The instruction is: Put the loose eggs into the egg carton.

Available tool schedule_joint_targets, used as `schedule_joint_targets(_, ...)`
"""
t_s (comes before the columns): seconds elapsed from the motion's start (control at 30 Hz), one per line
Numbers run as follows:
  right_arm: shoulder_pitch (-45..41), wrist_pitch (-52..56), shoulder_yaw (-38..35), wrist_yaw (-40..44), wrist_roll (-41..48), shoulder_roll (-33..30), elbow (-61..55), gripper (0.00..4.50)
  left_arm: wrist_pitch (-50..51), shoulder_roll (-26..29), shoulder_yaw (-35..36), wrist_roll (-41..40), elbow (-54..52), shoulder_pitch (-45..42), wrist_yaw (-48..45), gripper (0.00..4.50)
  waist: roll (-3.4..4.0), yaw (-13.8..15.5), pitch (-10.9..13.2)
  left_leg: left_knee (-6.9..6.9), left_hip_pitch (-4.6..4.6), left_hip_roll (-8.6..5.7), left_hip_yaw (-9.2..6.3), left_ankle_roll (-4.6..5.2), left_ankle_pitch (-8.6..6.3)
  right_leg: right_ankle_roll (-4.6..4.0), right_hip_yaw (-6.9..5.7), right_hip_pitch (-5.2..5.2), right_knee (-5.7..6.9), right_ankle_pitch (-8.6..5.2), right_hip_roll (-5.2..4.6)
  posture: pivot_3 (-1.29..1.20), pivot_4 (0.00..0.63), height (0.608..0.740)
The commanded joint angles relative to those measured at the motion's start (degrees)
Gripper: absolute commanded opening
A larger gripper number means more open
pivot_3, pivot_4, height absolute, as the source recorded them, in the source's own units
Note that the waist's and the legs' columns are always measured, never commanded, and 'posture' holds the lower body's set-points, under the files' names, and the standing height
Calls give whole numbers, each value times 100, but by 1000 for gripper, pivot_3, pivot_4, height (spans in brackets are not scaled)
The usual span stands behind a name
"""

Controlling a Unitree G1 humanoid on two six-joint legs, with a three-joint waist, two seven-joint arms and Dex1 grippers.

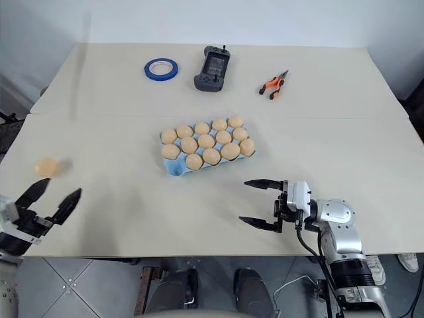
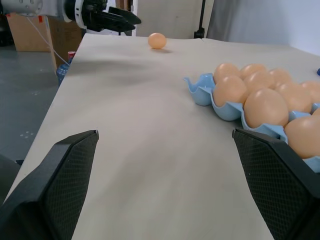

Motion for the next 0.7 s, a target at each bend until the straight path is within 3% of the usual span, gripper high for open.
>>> schedule_joint_targets(0.03,-111,-8,-76,73,87,-39,20,4500,-188,-226,369,209,-86,-70,972,4480,0,11,0,1,1,0,1,0,0,2,0,1,0,1,1,0,150,740)
schedule_joint_targets(0.13,-153,-9,-60,83,76,-40,43,4500,37,-252,358,416,106,-298,1669,4480,-2,30,-1,11,2,-1,3,3,2,4,1,7,4,2,1,0,150,740)
schedule_joint_targets(0.3,-223,-11,-48,85,58,-32,65,4500,228,108,72,605,589,-952,1927,4480,-7,31,-4,36,1,-5,1,-8,-7,15,2,15,15,13,-2,0,150,740)
schedule_joint_targets(0.7,-153,27,-17,-95,35,38,-125,4500,573,1184,-967,1385,3365,-3014,1887,4480,-11,8,-5,32,-1,-3,11,4,3,18,-8,-5,34,22,-2,0,150,740)
